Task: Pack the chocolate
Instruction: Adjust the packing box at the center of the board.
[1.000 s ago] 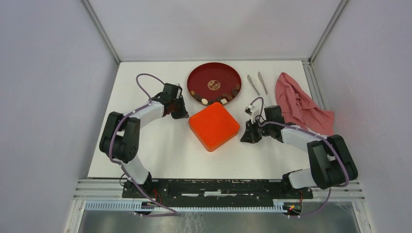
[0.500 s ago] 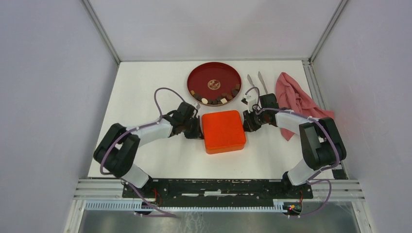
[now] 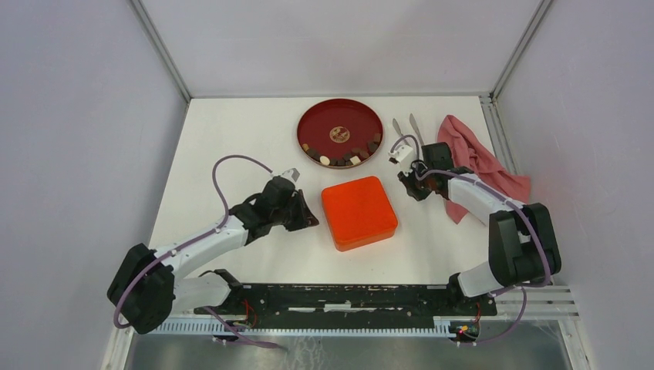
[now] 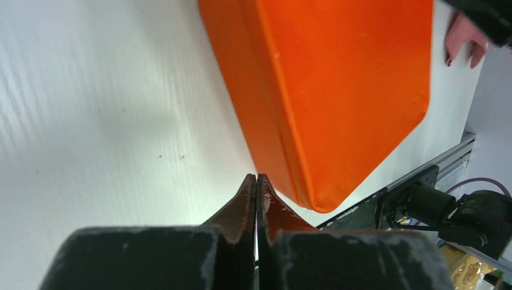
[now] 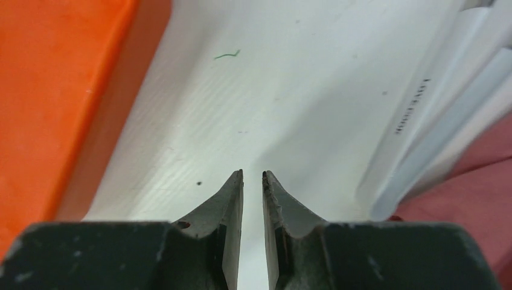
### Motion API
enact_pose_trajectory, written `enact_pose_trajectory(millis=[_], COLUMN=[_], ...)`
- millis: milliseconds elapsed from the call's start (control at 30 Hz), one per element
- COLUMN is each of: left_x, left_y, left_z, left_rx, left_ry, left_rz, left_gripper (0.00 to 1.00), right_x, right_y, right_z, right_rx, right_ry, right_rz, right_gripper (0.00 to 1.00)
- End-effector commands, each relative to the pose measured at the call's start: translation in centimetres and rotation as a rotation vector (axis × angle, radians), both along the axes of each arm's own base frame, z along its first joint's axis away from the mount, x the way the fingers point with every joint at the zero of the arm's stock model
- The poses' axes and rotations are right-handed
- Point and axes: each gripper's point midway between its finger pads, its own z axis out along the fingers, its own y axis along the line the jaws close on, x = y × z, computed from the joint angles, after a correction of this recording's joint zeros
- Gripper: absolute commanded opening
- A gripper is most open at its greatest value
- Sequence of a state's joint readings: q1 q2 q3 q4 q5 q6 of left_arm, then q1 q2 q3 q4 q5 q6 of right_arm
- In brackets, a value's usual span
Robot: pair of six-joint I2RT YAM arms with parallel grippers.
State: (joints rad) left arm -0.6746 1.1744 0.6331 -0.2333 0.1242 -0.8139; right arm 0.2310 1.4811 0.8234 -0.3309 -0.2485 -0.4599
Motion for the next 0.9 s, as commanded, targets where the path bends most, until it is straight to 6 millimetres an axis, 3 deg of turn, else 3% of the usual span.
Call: enact_pose_trajectory(millis=[0,200,300,467,633,733,867], left_x=[-1.2,0.1,1.0,0.8,-0.1,-0.1,0.0], left_y=[0.6,0.1,-1.5,-6.4,-9.6,-9.4,-7.8], left_z=[-1.5,-2.5,-3.2,-3.9,-4.5,-4.7,-4.5], left_rx=[-0.036,0.02,0.027,0.01,0.01,0.019,0.078], left_ry=[0.098,0.138,0.181,0.232,0.242,0.24,0.216], left_rz=[0.098,0.122,0.1,-0.006,-0.061,-0.045,-0.015], left_gripper=[0.02,0.02,0.02,0.02,0.02,0.02,0.02], right_x=[2.9,3.3,0.9,-3.8,-4.6,-4.5,-2.1], right_y=[-1.2,0.0,3.1,7.6,8.1,8.1,5.8], right_z=[1.9,1.9,0.8,-0.5,-0.4,0.2,2.4], right_rx=[-0.081,-0.058,-0.058,-0.118,-0.121,-0.115,-0.122], right_ry=[-0.075,-0.032,0.019,0.036,0.032,0.017,-0.054], right_rz=[0.001,0.008,0.086,0.21,0.251,0.252,0.188], right_gripper=[0.23,0.2,0.18,0.17,0.17,0.18,0.22])
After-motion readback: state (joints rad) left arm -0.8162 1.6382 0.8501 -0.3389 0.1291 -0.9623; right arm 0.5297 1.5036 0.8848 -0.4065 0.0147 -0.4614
